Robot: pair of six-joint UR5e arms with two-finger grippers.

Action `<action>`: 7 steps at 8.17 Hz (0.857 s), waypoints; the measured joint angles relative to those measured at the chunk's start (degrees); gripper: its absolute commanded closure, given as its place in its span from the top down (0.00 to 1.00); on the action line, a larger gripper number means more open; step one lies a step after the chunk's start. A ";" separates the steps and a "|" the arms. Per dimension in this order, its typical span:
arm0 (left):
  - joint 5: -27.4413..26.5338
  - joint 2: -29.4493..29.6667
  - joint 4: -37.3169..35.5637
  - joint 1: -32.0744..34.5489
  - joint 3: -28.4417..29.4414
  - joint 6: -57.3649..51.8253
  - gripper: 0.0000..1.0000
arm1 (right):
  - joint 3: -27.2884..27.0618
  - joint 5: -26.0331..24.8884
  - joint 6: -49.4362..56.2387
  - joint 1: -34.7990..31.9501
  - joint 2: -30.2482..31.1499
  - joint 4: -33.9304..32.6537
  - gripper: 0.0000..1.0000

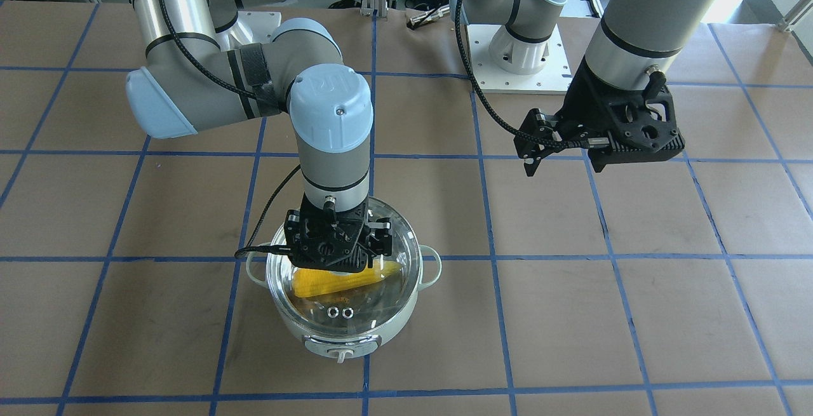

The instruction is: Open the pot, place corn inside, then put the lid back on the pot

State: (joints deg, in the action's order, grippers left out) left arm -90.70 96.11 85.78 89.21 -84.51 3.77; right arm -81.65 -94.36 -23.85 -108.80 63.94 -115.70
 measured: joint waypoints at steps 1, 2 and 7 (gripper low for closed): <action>0.00 0.02 0.00 0.00 -0.02 0.00 1.00 | 0.03 -0.15 0.25 0.03 0.55 0.08 1.00; 0.00 0.09 0.00 0.00 -0.03 0.01 1.00 | -0.08 -0.43 0.54 0.25 2.15 0.77 1.00; 0.00 0.16 0.14 0.03 -0.02 -0.08 1.00 | -7.54 -0.29 11.77 9.23 23.14 17.00 1.00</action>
State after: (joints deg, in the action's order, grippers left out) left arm -90.70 96.27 85.92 89.24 -84.53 3.70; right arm -89.19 -94.64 -12.08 -99.57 87.08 -98.71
